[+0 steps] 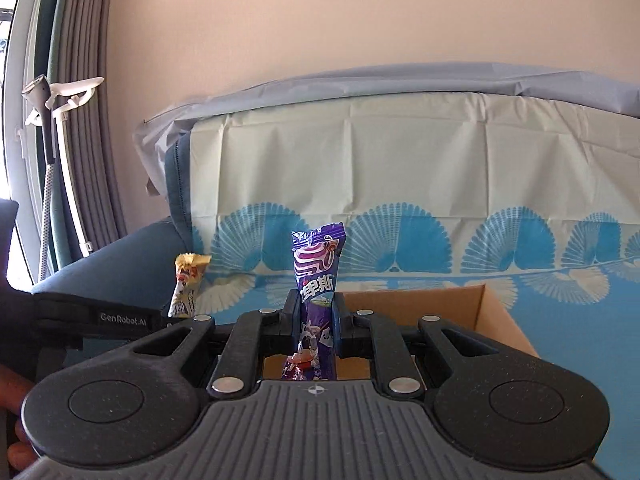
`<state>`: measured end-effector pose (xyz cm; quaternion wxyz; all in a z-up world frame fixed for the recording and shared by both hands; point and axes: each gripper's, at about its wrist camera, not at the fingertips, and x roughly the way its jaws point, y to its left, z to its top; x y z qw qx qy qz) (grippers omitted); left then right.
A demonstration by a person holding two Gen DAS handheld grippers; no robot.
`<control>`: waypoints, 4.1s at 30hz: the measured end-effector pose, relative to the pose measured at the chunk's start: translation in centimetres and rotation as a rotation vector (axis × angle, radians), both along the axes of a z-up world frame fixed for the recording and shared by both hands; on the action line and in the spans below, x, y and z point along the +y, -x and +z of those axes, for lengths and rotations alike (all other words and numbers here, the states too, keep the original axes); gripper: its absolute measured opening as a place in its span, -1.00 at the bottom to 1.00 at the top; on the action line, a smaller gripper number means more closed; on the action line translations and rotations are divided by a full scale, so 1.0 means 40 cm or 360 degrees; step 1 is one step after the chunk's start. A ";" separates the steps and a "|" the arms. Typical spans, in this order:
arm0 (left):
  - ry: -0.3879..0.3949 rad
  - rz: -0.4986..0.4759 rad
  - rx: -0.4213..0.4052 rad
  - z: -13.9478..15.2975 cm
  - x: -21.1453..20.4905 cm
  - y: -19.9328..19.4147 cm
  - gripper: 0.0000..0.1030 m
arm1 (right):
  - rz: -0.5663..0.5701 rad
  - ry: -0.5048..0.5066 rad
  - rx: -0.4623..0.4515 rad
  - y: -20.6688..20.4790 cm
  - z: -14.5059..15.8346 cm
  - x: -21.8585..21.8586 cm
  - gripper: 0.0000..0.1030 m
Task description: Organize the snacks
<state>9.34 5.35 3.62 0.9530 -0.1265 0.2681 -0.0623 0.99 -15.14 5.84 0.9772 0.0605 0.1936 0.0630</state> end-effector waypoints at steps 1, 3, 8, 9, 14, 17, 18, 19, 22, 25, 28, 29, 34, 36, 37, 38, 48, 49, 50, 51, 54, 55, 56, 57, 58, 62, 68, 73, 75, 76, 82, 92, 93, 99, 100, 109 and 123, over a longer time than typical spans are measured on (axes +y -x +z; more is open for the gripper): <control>0.0002 -0.0027 -0.0016 0.000 -0.018 -0.001 -0.53 | -0.0023 0.0005 -0.0002 0.006 0.000 -0.015 -0.70; 0.0007 -0.0087 -0.0044 0.000 -0.055 -0.006 -0.53 | -0.0067 0.0011 -0.0001 0.017 -0.001 -0.047 -0.70; -0.0026 -0.0230 -0.0099 -0.007 -0.138 -0.006 -0.53 | -0.0181 0.0002 0.0049 0.025 -0.019 -0.129 -0.70; -0.0034 -0.0256 -0.0107 -0.008 -0.152 -0.005 -0.53 | -0.0204 -0.0004 0.0057 0.027 -0.021 -0.144 -0.70; -0.0050 -0.0343 -0.0133 -0.017 -0.195 -0.008 -0.53 | -0.0274 -0.0031 0.0070 0.039 -0.031 -0.194 -0.70; -0.0036 -0.0369 -0.0141 -0.021 -0.210 -0.008 -0.53 | -0.0297 -0.0032 0.0079 0.039 -0.035 -0.208 -0.70; -0.0032 -0.0376 -0.0143 -0.022 -0.212 -0.008 -0.53 | -0.0299 -0.0029 0.0082 0.038 -0.036 -0.210 -0.70; -0.0031 -0.0382 -0.0142 -0.023 -0.215 -0.008 -0.53 | -0.0300 -0.0026 0.0084 0.037 -0.037 -0.209 -0.70; -0.0037 -0.0399 -0.0146 -0.025 -0.221 -0.007 -0.53 | -0.0291 -0.0006 0.0088 0.033 -0.039 -0.199 -0.70; -0.0040 -0.0406 -0.0146 -0.026 -0.220 -0.007 -0.53 | -0.0276 0.0010 0.0092 0.027 -0.042 -0.186 -0.70; -0.0035 -0.0404 -0.0144 -0.026 -0.216 -0.011 -0.53 | -0.0262 0.0024 0.0089 0.023 -0.041 -0.175 -0.70; -0.0033 -0.0403 -0.0145 -0.026 -0.215 -0.013 -0.53 | -0.0259 0.0029 0.0089 0.022 -0.042 -0.172 -0.70; -0.0024 -0.0411 -0.0148 -0.025 -0.214 -0.011 -0.53 | -0.0248 0.0053 0.0090 0.017 -0.043 -0.167 -0.70; -0.0024 -0.0413 -0.0154 -0.025 -0.215 -0.009 -0.53 | -0.0250 0.0057 0.0090 0.018 -0.044 -0.170 -0.70; -0.0023 -0.0410 -0.0158 -0.025 -0.215 -0.009 -0.53 | -0.0252 0.0056 0.0093 0.018 -0.045 -0.171 -0.70; -0.0022 -0.0408 -0.0163 -0.024 -0.215 -0.009 -0.53 | -0.0254 0.0054 0.0097 0.018 -0.046 -0.172 -0.70; 0.0006 -0.0397 -0.0193 -0.021 -0.214 -0.001 -0.53 | -0.0280 0.0063 0.0088 0.019 -0.045 -0.168 -0.70; 0.0007 -0.0397 -0.0192 -0.022 -0.215 -0.002 -0.53 | -0.0279 0.0062 0.0088 0.019 -0.045 -0.168 -0.70; 0.0008 -0.0398 -0.0191 -0.022 -0.216 -0.002 -0.53 | -0.0280 0.0062 0.0087 0.019 -0.045 -0.168 -0.70; 0.0009 -0.0398 -0.0191 -0.022 -0.217 -0.002 -0.53 | -0.0281 0.0064 0.0086 0.020 -0.046 -0.168 -0.70; 0.0016 -0.0399 -0.0195 -0.021 -0.218 -0.002 -0.53 | -0.0282 0.0066 0.0090 0.019 -0.047 -0.168 -0.70; 0.0021 -0.0399 -0.0194 -0.021 -0.216 -0.003 -0.53 | -0.0285 0.0068 0.0094 0.018 -0.047 -0.166 -0.70; 0.0024 -0.0398 -0.0195 -0.021 -0.216 -0.003 -0.53 | -0.0288 0.0070 0.0098 0.017 -0.048 -0.166 -0.70; 0.0026 -0.0397 -0.0197 -0.020 -0.215 -0.002 -0.53 | -0.0292 0.0073 0.0102 0.017 -0.049 -0.165 -0.70; 0.0028 -0.0398 -0.0198 -0.020 -0.215 -0.002 -0.53 | -0.0294 0.0074 0.0105 0.015 -0.049 -0.165 -0.70; 0.0037 -0.0394 -0.0196 -0.018 -0.212 -0.002 -0.53 | -0.0296 0.0080 0.0108 0.010 -0.047 -0.159 -0.70; 0.0049 -0.0389 -0.0198 -0.015 -0.211 0.000 -0.53 | -0.0287 0.0096 0.0114 0.007 -0.049 -0.149 -0.70; 0.0080 -0.0411 -0.0169 -0.014 -0.210 -0.004 -0.50 | -0.0275 0.0106 0.0143 0.000 -0.052 -0.144 -0.66; 0.0111 -0.0440 -0.0101 -0.024 -0.208 -0.017 -0.30 | -0.0275 0.0114 0.0199 -0.011 -0.061 -0.143 -0.57; 0.0107 -0.0433 -0.0091 -0.027 -0.208 -0.018 -0.28 | -0.0292 0.0132 0.0219 -0.016 -0.065 -0.139 -0.31; 0.0116 -0.0385 -0.0097 -0.022 -0.187 -0.019 -0.21 | -0.0344 0.0109 0.0262 -0.025 -0.072 -0.151 0.24; -0.0043 -0.0331 -0.0153 -0.007 -0.158 0.061 0.53 | -0.0404 0.0132 0.0344 -0.027 -0.084 -0.144 0.98; -0.0055 -0.0324 -0.0151 -0.007 -0.157 0.073 0.55 | -0.0426 0.0149 0.0352 -0.024 -0.084 -0.142 0.98; -0.0232 -0.0271 -0.0143 -0.019 -0.180 0.183 0.62 | -0.0551 0.0098 0.0354 0.023 -0.060 -0.159 0.99; -0.0278 -0.0277 -0.0159 -0.022 -0.190 0.204 0.62 | -0.0557 0.0068 0.0350 0.037 -0.056 -0.165 0.99; -0.0156 -0.0172 -0.0008 -0.062 -0.200 0.257 0.80 | -0.0494 0.0044 0.0321 0.119 -0.034 -0.140 0.99; -0.0221 -0.0031 0.0146 -0.102 -0.172 0.177 0.99 | -0.0364 0.0217 0.0422 0.082 -0.080 -0.084 0.99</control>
